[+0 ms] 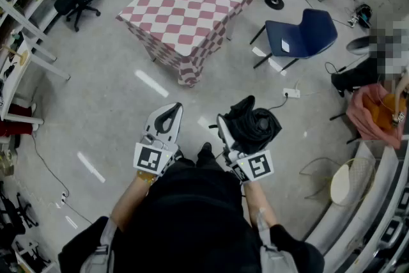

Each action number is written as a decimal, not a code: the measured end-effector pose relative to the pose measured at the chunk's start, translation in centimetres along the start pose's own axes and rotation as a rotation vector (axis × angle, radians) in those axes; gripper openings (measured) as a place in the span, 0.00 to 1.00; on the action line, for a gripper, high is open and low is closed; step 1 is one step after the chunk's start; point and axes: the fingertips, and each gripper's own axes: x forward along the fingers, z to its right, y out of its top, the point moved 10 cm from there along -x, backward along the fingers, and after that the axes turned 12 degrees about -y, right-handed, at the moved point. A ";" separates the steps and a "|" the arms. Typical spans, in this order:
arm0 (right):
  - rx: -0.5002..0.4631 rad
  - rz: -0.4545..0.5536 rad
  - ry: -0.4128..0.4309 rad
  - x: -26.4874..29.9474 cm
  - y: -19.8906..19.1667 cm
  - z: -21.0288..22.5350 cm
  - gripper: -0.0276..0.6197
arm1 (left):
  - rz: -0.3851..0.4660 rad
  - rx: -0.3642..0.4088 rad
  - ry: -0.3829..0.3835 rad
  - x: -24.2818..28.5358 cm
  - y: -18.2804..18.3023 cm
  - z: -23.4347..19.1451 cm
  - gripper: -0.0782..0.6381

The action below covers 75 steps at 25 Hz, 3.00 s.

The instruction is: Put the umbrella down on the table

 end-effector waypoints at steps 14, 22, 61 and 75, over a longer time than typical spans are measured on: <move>-0.095 -0.052 -0.022 4.5 -2.3 -7.5 0.34 | 0.030 0.006 0.014 -4.3 -0.4 -5.1 0.13; -0.087 -0.090 0.011 6.7 -3.7 -6.7 0.34 | -0.006 0.007 0.039 -2.8 -1.3 -5.7 0.13; -0.160 -0.037 0.008 22.3 -4.8 -5.4 0.33 | -0.075 -0.035 0.071 4.7 -2.0 -18.2 0.13; -0.167 -0.070 0.013 28.6 -6.4 -6.2 0.33 | -0.084 -0.055 0.027 6.7 -3.3 -23.6 0.13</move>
